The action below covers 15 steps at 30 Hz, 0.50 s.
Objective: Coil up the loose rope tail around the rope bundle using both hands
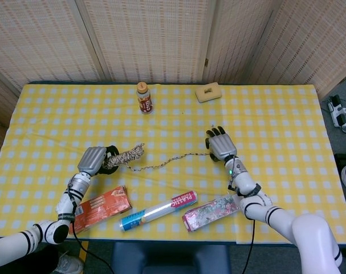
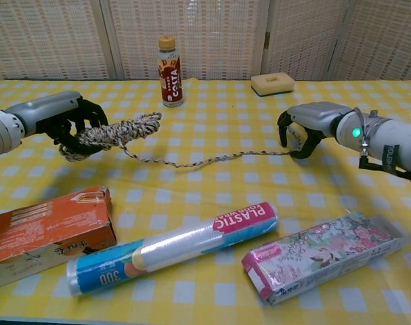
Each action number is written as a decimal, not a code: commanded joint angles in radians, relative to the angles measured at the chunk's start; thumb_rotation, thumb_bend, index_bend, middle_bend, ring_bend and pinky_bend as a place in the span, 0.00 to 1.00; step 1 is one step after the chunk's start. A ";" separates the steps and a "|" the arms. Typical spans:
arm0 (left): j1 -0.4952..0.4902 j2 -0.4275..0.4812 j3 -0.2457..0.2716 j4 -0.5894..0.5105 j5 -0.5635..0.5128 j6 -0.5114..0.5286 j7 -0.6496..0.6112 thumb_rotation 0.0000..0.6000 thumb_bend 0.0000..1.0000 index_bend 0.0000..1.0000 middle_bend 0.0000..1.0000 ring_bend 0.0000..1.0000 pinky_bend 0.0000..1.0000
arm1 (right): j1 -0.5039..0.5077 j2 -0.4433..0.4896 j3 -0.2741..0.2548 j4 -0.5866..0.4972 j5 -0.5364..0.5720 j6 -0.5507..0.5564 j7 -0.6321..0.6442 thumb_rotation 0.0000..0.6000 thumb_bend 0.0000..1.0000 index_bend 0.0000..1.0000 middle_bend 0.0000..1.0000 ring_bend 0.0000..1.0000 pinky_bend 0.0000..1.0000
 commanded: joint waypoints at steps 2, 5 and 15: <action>0.000 -0.001 0.000 0.003 -0.001 -0.002 0.000 1.00 0.67 0.78 0.75 0.72 0.78 | 0.000 -0.009 -0.006 0.015 -0.007 0.005 0.016 1.00 0.40 0.50 0.19 0.10 0.00; 0.000 -0.003 0.000 0.006 -0.004 -0.006 0.000 1.00 0.67 0.78 0.75 0.72 0.78 | 0.002 -0.017 -0.010 0.029 -0.013 0.007 0.026 1.00 0.40 0.52 0.20 0.10 0.00; 0.001 -0.004 0.000 0.012 -0.009 -0.009 0.002 1.00 0.67 0.79 0.75 0.72 0.78 | 0.009 -0.033 -0.015 0.060 -0.015 -0.002 0.034 1.00 0.40 0.55 0.21 0.10 0.00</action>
